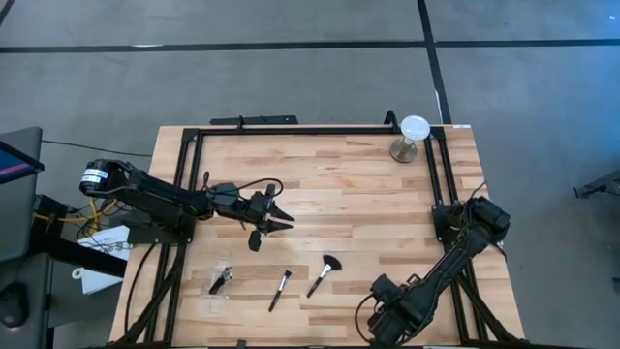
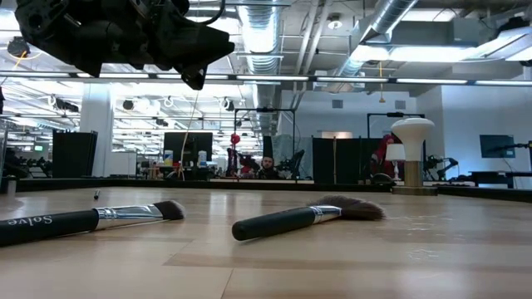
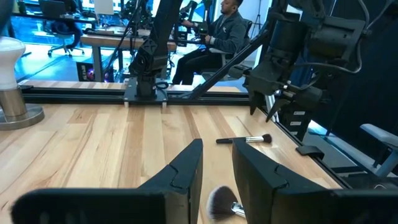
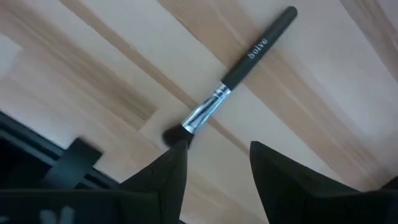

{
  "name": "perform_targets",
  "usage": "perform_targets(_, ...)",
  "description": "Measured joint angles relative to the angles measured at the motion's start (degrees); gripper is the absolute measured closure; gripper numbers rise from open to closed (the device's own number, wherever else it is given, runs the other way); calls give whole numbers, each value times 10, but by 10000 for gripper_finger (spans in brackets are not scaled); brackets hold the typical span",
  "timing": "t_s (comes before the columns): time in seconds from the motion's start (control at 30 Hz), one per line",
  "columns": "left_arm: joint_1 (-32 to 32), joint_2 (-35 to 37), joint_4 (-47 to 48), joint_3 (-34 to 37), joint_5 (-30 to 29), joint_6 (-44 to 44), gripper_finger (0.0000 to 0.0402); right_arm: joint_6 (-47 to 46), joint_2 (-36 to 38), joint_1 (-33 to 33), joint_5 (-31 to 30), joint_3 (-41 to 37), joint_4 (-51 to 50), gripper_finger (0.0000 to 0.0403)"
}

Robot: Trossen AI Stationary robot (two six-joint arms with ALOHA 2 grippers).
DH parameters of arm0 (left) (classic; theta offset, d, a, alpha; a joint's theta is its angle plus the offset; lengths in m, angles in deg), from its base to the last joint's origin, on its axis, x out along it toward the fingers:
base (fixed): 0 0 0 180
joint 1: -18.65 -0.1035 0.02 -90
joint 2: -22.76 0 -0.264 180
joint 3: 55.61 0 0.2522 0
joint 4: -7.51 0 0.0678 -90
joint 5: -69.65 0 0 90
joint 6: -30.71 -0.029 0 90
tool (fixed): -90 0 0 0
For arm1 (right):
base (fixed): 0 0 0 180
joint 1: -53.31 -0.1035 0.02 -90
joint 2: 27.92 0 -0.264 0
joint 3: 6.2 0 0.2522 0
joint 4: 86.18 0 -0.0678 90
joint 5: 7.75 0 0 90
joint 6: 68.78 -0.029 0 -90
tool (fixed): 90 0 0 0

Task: Put items in baskets/containers
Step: Put the powder brush into the transparent organizer

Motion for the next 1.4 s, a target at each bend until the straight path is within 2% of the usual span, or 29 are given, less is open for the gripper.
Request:
perform_targets(0.33, 0, 0, 0, 0, 0, 0, 317, -14, 0, 1, -17, -57, 87, 237)
perform_targets(0.5, 0, 0, 0, 0, 0, 0, 317, -25, 0, 1, -17, -74, 91, 247)
perform_targets(0.93, 0, 0, 0, 0, 0, 0, 317, -19, -11, 1, -42, -78, 110, 260)
perform_targets(1.13, 0, 0, 2, 0, 0, 0, 317, 14, -39, 2, -11, -78, 120, 260)
perform_targets(1.4, 0, 0, 2, 0, 0, 0, 317, 26, -49, -1, -12, -76, 121, 262)
